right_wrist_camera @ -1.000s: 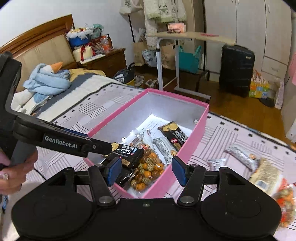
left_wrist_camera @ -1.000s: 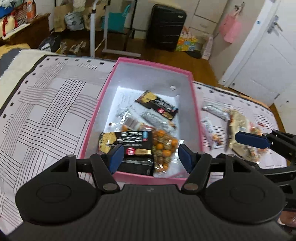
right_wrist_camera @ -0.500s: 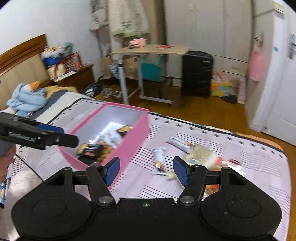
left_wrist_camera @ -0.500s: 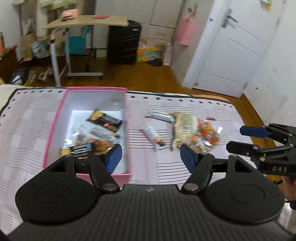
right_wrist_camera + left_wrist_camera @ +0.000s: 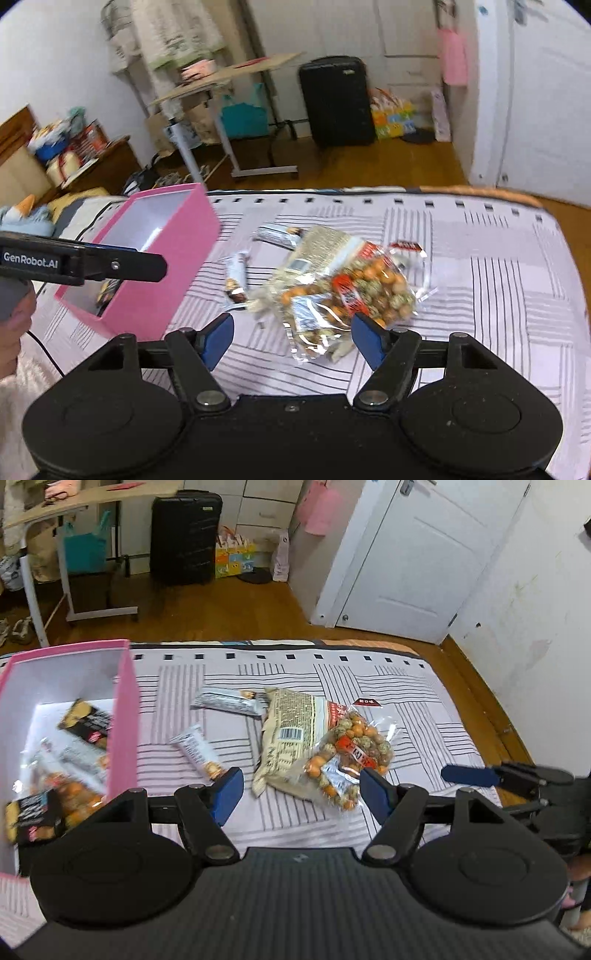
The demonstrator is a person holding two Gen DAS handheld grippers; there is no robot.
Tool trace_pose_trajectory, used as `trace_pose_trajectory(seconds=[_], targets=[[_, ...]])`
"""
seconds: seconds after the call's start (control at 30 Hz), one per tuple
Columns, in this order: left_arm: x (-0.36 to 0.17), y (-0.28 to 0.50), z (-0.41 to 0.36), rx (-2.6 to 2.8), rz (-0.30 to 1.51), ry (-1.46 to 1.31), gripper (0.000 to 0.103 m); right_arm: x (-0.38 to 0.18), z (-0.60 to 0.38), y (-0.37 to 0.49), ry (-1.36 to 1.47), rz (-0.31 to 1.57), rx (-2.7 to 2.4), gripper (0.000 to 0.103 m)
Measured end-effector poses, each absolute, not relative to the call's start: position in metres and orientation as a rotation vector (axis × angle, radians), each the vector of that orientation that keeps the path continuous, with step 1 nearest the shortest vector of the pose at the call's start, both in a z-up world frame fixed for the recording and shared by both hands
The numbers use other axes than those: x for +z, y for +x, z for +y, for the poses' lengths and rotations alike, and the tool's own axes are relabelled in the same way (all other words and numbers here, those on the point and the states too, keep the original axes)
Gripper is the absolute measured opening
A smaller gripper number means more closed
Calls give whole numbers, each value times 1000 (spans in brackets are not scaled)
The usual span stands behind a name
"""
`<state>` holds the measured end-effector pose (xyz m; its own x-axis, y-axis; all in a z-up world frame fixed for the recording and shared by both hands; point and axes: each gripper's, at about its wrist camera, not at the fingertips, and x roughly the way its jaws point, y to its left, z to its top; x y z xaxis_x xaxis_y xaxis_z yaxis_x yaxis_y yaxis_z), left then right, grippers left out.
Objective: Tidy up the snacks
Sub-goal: 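Move the left gripper to the clear bag of coated nuts and grasp it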
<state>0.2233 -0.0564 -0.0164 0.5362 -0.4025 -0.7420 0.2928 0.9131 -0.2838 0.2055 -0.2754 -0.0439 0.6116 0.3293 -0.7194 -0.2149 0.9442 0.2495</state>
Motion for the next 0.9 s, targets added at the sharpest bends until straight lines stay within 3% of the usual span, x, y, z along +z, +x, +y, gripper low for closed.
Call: trace_pose_trajectory(seconds=[0.17, 0.33, 0.7, 0.9], targets=[[-47, 257, -84, -438, 940, -136, 66, -79, -287, 221, 200, 917, 273, 75], [-83, 274, -95, -436, 968, -165, 63, -104, -277, 244, 52, 966, 248, 76], [-106, 286, -114, -537, 839, -91, 38, -136, -282, 260, 302, 1017, 348, 87], [-122, 288, -125, -610, 912, -91, 37, -155, -275, 267, 309, 1043, 292, 90]])
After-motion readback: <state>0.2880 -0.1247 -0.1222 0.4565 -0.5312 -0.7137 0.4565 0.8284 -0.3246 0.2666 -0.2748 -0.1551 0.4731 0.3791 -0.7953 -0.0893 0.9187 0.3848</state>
